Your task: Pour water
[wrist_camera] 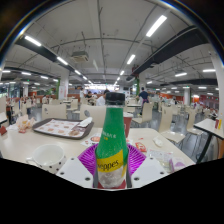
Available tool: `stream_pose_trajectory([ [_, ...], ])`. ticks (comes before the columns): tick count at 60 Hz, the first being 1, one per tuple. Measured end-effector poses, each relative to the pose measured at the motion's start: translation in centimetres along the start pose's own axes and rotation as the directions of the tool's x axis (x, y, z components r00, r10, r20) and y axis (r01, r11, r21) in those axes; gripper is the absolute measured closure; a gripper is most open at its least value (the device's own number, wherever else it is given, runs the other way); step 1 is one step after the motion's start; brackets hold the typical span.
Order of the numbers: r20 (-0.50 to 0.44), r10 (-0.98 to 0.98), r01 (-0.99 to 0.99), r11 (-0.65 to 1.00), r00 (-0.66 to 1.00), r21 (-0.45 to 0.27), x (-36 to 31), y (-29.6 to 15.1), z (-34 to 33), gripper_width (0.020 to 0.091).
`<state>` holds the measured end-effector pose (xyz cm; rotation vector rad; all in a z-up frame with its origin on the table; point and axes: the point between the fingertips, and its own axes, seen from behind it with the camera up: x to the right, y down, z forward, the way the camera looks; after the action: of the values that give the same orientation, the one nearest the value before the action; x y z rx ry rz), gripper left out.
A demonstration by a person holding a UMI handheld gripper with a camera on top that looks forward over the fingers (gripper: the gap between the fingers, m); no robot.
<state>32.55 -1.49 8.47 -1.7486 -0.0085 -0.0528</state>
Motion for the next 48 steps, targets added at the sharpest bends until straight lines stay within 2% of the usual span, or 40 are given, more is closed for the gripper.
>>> stream_pose_trajectory([
  [2,0.001,0.001,-0.001,1.0,1.0,-0.009,0.1,0.0,-0.1,0.0711],
  [7,0.007,0.003,-0.003,0.999,1.0,-0.043,-0.1,0.3,0.3,0.0586],
  [10,0.018,0.017,-0.014,0.994,1.0,-0.106,-0.2,1.1,-0.2,0.0521],
  [13,0.034,0.033,-0.028,0.987,0.999,-0.156,-0.3,1.5,-0.7,0.0389],
  [14,0.035,0.037,-0.032,0.988,0.999,-0.154,-1.1,1.7,1.0,0.0346],
  [17,0.033,0.045,-0.04,0.988,0.998,-0.146,-0.7,0.6,-1.0,0.0242],
  [24,0.003,0.069,-0.066,0.973,0.998,-0.219,-0.8,0.7,-2.7,0.0248],
  [36,-0.12,0.069,-0.1,0.955,0.99,-0.28,-0.9,-0.8,-9.1,0.0248],
  [48,-0.138,0.108,-0.153,0.916,0.984,-0.371,-10.0,-4.0,-17.0,0.0249],
])
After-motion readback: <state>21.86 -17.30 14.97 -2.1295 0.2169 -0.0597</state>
